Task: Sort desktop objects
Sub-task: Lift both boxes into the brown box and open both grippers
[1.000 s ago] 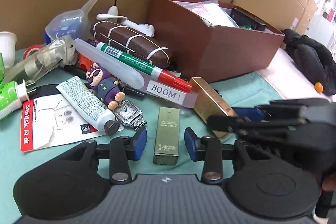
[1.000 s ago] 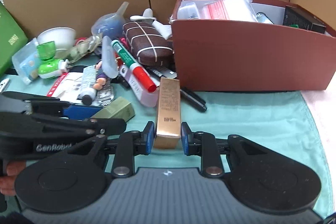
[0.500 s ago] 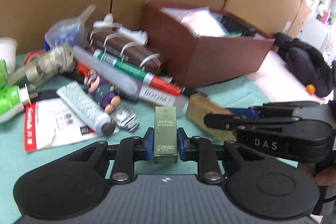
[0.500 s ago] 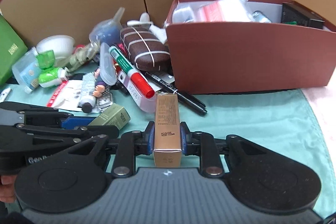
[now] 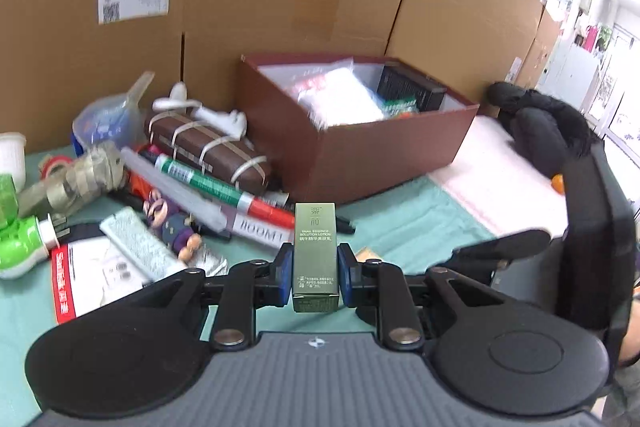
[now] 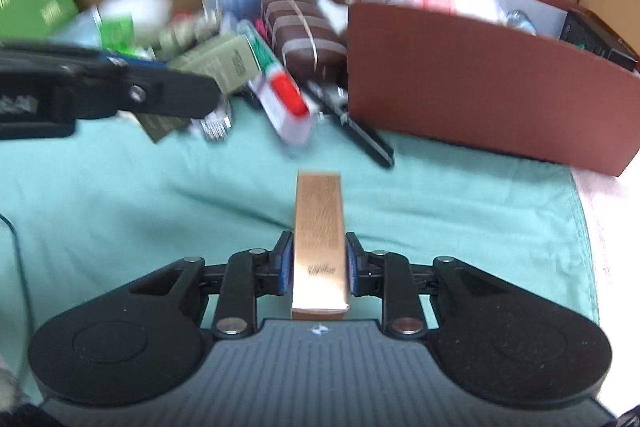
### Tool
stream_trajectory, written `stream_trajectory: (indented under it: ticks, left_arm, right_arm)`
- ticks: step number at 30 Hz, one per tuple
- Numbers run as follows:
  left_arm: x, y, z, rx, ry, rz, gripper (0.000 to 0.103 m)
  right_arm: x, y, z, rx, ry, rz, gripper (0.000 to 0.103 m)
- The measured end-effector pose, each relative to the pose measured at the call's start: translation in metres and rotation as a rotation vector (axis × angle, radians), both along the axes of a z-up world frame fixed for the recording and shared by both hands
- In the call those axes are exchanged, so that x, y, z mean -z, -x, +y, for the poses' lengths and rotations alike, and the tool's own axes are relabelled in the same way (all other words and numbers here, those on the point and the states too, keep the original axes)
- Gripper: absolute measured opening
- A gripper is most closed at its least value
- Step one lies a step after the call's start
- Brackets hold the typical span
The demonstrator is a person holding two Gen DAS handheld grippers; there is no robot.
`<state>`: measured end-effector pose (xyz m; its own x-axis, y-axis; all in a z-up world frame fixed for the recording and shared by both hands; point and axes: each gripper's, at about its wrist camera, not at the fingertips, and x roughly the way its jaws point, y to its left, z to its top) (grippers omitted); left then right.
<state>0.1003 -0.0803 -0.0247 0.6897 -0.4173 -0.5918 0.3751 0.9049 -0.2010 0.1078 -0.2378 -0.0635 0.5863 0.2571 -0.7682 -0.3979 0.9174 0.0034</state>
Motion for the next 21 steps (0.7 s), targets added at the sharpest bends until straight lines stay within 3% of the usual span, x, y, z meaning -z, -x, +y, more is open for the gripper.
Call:
stream_trajectory:
  ticks: [5, 6, 8, 12, 21]
  left_arm:
    - [0.001, -0.002, 0.003, -0.002, -0.006, 0.004, 0.023]
    - [-0.001, -0.003, 0.003, -0.001, -0.007, 0.0, 0.023]
    - [-0.003, -0.004, 0.002, 0.001, -0.008, -0.006, 0.023]
    - [-0.013, -0.014, -0.004, 0.014, 0.003, -0.013, 0.023]
    - [-0.065, -0.04, -0.046, 0.114, 0.037, -0.107, 0.023]
  right_arm:
    - [-0.004, -0.007, 0.005, -0.004, 0.022, 0.015, 0.036]
    - [-0.004, -0.007, 0.006, -0.008, 0.033, 0.013, 0.035]
    - [-0.005, -0.009, 0.005, -0.016, 0.037, 0.02, 0.023]
    - [-0.014, 0.001, 0.003, -0.029, 0.052, -0.019, 0.023]
    - [-0.087, -0.003, -0.051, 0.09, -0.101, -0.183, 0.023]
